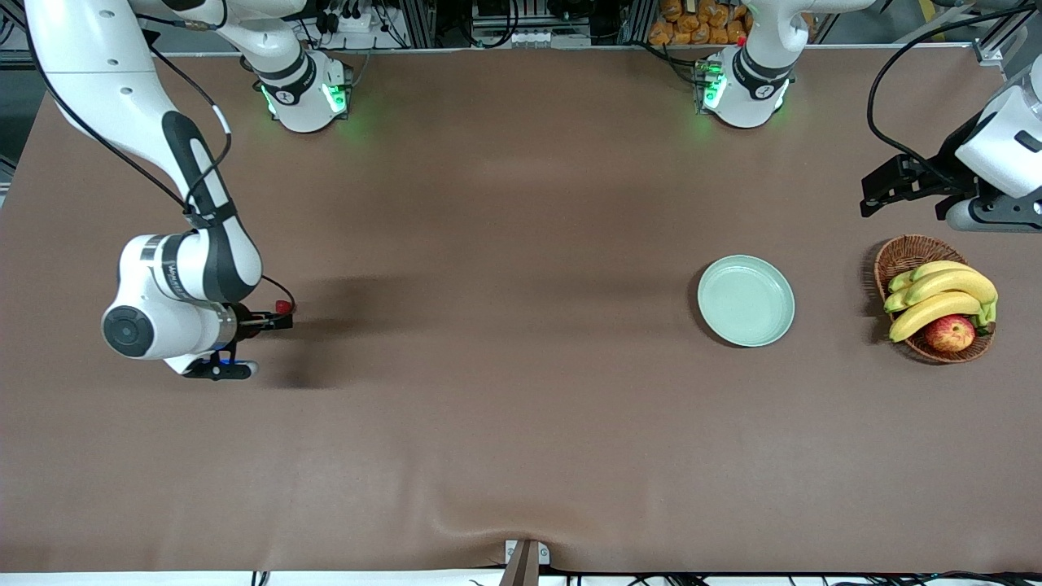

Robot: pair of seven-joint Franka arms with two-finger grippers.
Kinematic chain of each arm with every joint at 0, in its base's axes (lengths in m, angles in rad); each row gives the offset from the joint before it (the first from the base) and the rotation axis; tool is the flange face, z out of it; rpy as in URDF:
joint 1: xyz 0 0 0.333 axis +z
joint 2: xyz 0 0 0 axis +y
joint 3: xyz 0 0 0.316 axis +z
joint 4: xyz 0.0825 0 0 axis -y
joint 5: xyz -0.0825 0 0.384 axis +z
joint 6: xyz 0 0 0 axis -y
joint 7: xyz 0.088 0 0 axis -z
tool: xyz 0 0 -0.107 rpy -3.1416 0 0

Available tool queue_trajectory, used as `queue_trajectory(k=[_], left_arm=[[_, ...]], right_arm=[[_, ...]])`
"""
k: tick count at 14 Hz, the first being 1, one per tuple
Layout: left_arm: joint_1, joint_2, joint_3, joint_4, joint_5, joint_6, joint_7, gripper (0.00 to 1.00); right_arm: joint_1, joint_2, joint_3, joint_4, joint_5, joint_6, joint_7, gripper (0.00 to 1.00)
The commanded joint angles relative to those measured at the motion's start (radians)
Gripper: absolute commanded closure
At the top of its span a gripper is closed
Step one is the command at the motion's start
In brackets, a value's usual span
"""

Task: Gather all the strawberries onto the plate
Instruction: 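Reach down and grasp a red strawberry with the right gripper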

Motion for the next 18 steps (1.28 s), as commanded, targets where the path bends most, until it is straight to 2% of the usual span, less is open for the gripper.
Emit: queue_trajectory(k=[1,7,8,10,12,18], left_arm=[[0.011,0.005,-0.004,0.006,0.003,0.003,0.011,0.00],[0.011,0.006,-0.004,0.006,0.005,0.003,0.010,0.00],[0.011,0.006,-0.004,0.006,0.008,0.003,0.008,0.00],[0.012,0.006,-0.004,0.006,0.009,0.003,0.005,0.00],[0.012,0.006,-0.004,0.006,0.009,0.003,0.005,0.00],[0.012,0.008,-0.004,0.006,0.011,0.003,0.002,0.00]], right_arm=[[0.004,0.011,-0.003,-0.014,0.008,0.011,0.015,0.00],[0.002,0.031,-0.003,-0.041,0.008,0.005,0.015,0.00],[0.002,0.032,-0.003,-0.041,0.008,0.004,0.015,0.02],[0.002,0.038,-0.003,-0.041,0.008,0.002,0.014,0.13],[0.004,0.041,-0.003,-0.041,0.008,0.004,0.006,0.17],[0.004,0.051,-0.003,-0.041,0.007,0.005,0.000,0.48]])
